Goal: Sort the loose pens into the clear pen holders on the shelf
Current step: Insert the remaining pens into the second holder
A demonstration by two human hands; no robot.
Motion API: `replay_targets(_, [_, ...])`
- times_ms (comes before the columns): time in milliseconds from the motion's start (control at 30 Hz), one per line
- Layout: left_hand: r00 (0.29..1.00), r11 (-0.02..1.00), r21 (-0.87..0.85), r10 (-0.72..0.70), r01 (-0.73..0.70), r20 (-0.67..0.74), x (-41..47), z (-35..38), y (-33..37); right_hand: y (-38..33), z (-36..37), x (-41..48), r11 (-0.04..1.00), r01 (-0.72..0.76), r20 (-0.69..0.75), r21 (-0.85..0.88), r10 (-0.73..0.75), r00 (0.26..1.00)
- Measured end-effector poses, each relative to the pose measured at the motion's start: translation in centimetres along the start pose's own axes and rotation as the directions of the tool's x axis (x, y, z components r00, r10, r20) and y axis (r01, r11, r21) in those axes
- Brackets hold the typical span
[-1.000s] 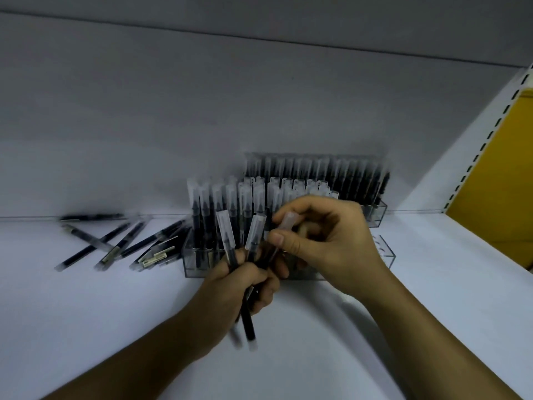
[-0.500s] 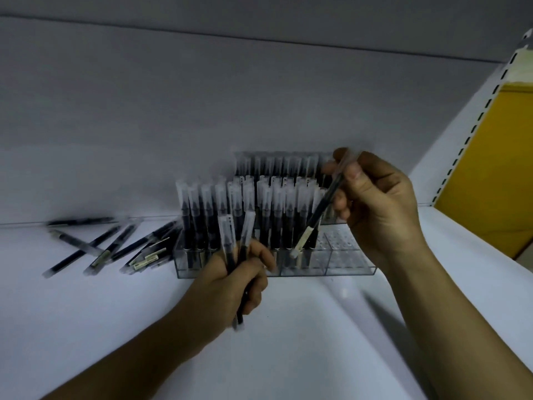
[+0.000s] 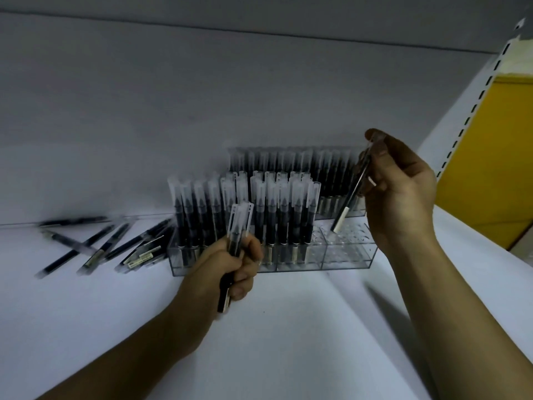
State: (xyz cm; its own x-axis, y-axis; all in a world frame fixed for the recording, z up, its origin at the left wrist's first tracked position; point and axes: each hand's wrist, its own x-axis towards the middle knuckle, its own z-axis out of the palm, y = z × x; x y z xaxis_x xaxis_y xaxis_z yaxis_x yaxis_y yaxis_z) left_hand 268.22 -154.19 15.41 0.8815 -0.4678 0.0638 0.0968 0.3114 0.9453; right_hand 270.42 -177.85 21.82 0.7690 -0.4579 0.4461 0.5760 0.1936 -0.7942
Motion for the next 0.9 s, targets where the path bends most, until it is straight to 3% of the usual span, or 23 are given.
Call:
replay_targets(67, [1.000, 1.000, -0.007, 0.014, -0.014, -0.002, -0.1, 0.0, -0.1, 0.2, -0.2, 0.1, 0.983, 0.061, -0.071, -0.171, -0.074, 0.995])
replay_targets(167, [0.996, 0.985, 0.152, 0.091, -0.086, -0.026, -0.1, -0.3, -0.6, 0.6, -0.2, 0.0, 0.924, 0.146, -0.074, -0.354, -0.183, 0.980])
replay_targets(267, [0.987, 0.947, 0.284, 0.161, -0.149, -0.019, -0.3, -0.4, -1.1, 0.8, 0.0, -0.1, 0.901, 0.174, -0.019, -0.397, -0.198, 0.980])
replay_targets(533, [0.976, 0.898, 0.389, 0.216, -0.206, 0.018, -0.3, -0.3, -1.4, 1.0, 0.0, -0.3, 0.853, 0.215, 0.064, -0.475, -0.210, 0.976])
replay_targets(700, [0.974, 0.902, 0.370, 0.220, -0.222, 0.048, -0.3, -0.2, -1.5, 1.2, 0.0, -0.2, 0.815, 0.261, 0.137, -0.517, -0.223, 0.965])
replay_targets(900, [0.993, 0.959, 0.257, 0.120, -0.118, 0.006, 0.3, -0.7, -2.1, 1.9, 0.2, -0.5, 0.782, 0.263, 0.289, -0.565, -0.111, 0.951])
